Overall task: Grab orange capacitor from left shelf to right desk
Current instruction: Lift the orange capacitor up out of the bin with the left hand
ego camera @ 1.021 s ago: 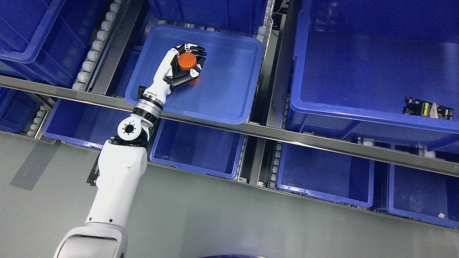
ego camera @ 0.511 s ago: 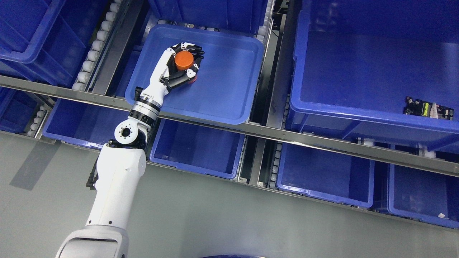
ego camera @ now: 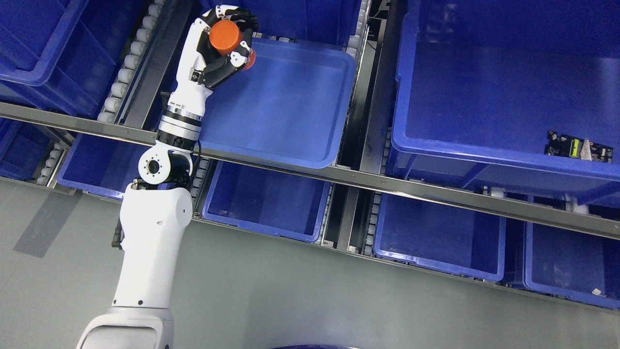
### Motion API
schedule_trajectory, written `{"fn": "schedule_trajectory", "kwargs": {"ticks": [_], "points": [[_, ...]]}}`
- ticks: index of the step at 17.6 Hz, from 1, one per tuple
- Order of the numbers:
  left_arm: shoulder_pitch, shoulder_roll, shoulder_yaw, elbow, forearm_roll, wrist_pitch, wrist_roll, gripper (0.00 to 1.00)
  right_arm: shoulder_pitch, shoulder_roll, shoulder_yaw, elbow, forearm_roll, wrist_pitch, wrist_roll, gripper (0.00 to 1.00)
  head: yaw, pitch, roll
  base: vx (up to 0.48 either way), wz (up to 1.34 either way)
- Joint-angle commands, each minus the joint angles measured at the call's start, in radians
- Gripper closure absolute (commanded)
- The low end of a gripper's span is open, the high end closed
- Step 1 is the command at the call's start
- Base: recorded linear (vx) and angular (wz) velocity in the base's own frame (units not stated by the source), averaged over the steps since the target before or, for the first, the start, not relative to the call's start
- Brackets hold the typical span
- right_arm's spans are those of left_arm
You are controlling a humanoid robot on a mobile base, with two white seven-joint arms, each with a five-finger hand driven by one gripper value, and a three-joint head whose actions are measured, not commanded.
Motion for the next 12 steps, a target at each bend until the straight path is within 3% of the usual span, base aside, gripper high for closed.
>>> {"fn": "schedule_trajectory", "kwargs": {"ticks": [1, 5, 9, 12], "points": [[0.086, 0.015, -0.065, -0.234, 0.072, -0.097, 0.0, 0.99, 0.023, -0.017, -0.011, -0.017, 0.006, -0.001, 0.0, 0.0, 0.0, 0.0, 0.0, 0.0, 0.0], [0.158, 0.015, -0.058, -0.277, 0.072, -0.102, 0.015, 0.99, 0.023, -0.017, -0.011, -0.017, 0.006, -0.001, 0.0, 0.0, 0.0, 0.0, 0.0, 0.0, 0.0], [0.186, 0.015, -0.067, -0.306, 0.072, -0.096, 0.204, 0.99, 0.023, -0.017, -0.011, -0.017, 0.006, -0.001, 0.0, 0.0, 0.0, 0.0, 0.0, 0.0, 0.0], [0.241, 0.015, -0.102, -0.353, 0.072, -0.097, 0.219, 0.99, 0.022, -0.017, -0.011, -0.017, 0.006, -0.001, 0.0, 0.0, 0.0, 0.0, 0.0, 0.0, 0.0]]}}
